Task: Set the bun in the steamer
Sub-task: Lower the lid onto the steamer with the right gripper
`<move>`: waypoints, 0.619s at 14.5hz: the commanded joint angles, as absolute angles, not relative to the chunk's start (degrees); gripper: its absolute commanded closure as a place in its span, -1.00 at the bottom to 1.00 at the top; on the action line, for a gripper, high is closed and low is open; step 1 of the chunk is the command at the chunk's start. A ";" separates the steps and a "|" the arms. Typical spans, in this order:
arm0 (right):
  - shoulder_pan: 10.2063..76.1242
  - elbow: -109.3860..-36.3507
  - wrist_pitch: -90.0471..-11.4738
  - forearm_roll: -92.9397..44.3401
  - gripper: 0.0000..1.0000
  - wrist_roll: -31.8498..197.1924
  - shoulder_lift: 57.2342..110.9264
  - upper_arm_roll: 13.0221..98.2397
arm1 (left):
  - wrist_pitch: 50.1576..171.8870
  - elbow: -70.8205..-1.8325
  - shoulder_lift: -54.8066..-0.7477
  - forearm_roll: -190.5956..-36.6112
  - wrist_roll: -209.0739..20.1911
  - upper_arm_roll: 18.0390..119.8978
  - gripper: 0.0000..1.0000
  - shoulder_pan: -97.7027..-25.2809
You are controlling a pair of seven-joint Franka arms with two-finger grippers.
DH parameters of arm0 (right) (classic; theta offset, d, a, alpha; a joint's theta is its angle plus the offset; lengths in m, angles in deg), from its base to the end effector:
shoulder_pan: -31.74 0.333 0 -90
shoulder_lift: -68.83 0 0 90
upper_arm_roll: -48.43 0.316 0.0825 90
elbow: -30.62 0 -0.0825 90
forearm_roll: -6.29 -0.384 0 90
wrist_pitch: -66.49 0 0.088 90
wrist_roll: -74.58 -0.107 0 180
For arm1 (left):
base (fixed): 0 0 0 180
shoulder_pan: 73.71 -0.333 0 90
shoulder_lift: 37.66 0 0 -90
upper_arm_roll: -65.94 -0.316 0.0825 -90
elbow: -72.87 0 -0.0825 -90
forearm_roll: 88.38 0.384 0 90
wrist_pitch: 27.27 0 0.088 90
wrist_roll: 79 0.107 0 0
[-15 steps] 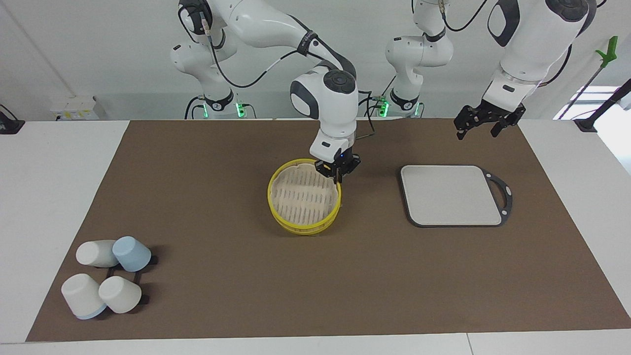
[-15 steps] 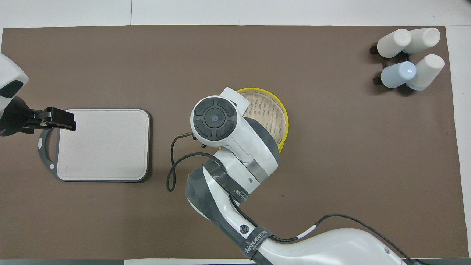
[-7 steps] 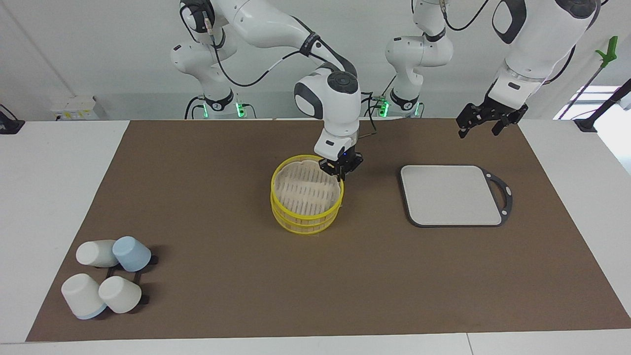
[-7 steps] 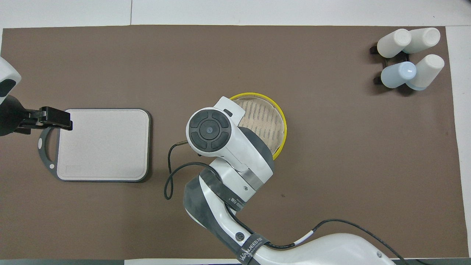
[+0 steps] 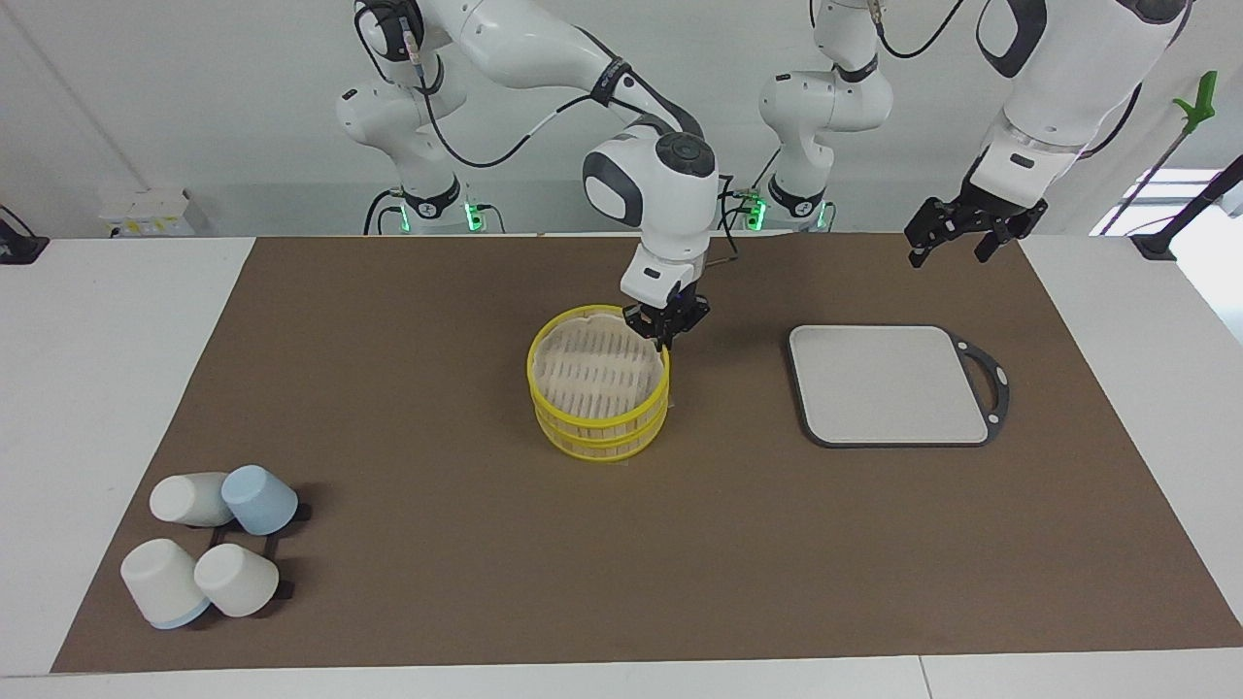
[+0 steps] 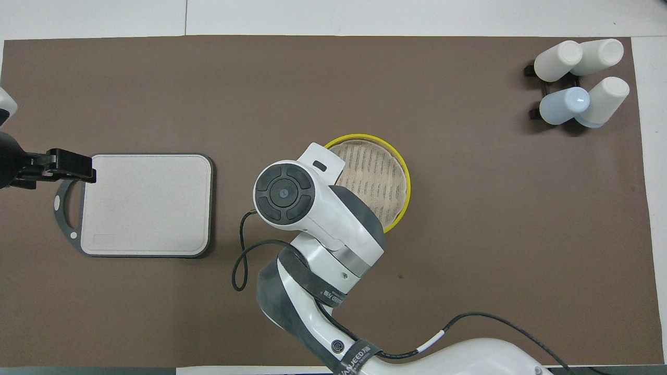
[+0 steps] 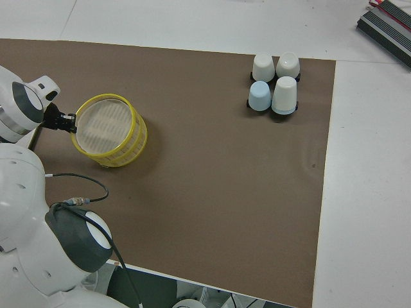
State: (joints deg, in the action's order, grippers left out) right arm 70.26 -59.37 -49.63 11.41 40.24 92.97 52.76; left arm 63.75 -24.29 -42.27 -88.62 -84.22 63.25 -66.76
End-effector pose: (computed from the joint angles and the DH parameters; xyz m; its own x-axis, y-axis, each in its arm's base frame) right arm 0.5068 0.4540 0.4028 0.9822 0.1787 0.0578 0.1777 -0.9838 0.0219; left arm 0.5278 -0.0388 0.6106 0.9995 0.0166 -0.0274 0.0168 -0.9998 0.0055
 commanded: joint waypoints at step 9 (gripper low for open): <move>68.74 -60.70 -49.87 11.65 -1.00 33.81 91.24 52.91 | 60.71 -21.27 -40.57 -89.61 -83.13 63.74 -1.00 -67.91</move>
State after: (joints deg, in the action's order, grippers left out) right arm 69.20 -59.44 -48.48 11.41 35.91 92.41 52.36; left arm 62.99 -23.91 -42.24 -88.62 -84.22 63.25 -66.80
